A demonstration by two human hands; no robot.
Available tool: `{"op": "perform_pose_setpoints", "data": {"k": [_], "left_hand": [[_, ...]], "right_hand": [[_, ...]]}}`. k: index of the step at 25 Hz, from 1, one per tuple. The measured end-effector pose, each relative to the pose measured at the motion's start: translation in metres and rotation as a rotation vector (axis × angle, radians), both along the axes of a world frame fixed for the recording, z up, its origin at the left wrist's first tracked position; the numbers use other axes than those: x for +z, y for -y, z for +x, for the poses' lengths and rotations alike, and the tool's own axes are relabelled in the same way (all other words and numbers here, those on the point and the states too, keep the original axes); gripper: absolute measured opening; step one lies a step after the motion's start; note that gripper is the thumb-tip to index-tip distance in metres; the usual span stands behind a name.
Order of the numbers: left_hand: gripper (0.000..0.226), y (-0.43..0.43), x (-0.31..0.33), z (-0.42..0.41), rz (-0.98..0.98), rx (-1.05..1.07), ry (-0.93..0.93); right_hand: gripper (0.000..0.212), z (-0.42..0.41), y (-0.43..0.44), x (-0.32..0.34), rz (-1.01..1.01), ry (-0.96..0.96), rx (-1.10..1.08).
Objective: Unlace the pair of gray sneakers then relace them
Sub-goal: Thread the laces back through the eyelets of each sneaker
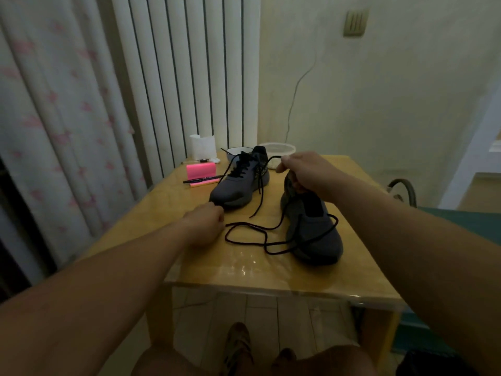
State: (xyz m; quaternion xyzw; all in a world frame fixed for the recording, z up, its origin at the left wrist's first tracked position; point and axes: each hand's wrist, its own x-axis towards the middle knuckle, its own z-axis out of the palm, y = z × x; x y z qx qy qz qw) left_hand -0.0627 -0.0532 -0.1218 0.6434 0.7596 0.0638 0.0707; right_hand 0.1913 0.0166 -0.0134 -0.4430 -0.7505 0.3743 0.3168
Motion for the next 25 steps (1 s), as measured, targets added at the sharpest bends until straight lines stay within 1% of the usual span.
{"op": "perform_pose_setpoints", "data": {"k": [2,5,8,10,13,15,17,19,20,22,23,25], "left_hand": [[0.011,0.001,0.015,0.010,0.141,-0.003,0.173],[0.007,-0.002,0.068,0.034,0.336,-0.089,0.513],[0.008,-0.008,0.124,0.062,0.423,-0.197,0.888],[0.010,-0.011,0.148,0.077,0.456,-0.220,1.035],[0.010,-0.013,0.171,0.098,0.542,-0.200,1.142],[0.013,-0.015,0.178,0.107,0.631,-0.143,1.167],[0.022,-0.015,0.174,0.117,0.703,-0.042,1.223],[0.032,-0.007,0.159,0.134,0.685,0.080,1.274],[0.036,-0.001,0.151,0.143,0.625,0.063,1.304],[0.040,0.008,0.138,0.159,0.508,-0.074,1.388],[0.040,0.008,0.135,0.162,0.484,-0.135,1.420],[0.037,0.004,0.135,0.160,0.487,-0.186,1.458]], "right_hand": [[0.035,-0.004,0.006,-0.002,-0.026,-0.016,0.009],[0.033,-0.006,0.008,0.010,-0.073,-0.142,-0.005],[0.031,-0.008,0.012,0.034,-0.017,-0.204,-0.001],[0.032,-0.008,0.015,0.046,-0.008,-0.260,0.025],[0.033,-0.001,0.025,0.055,-0.080,-0.378,0.116],[0.034,0.004,0.029,0.055,-0.087,-0.389,0.134],[0.032,0.008,0.031,0.057,-0.071,-0.440,0.084],[0.030,0.010,0.033,0.057,-0.044,-0.506,0.015],[0.031,0.011,0.033,0.054,-0.022,-0.502,-0.003],[0.035,0.012,0.036,0.046,0.023,-0.443,-0.014],[0.036,0.014,0.038,0.042,0.048,-0.408,-0.025],[0.035,0.018,0.040,0.035,0.123,-0.334,-0.015]]}}
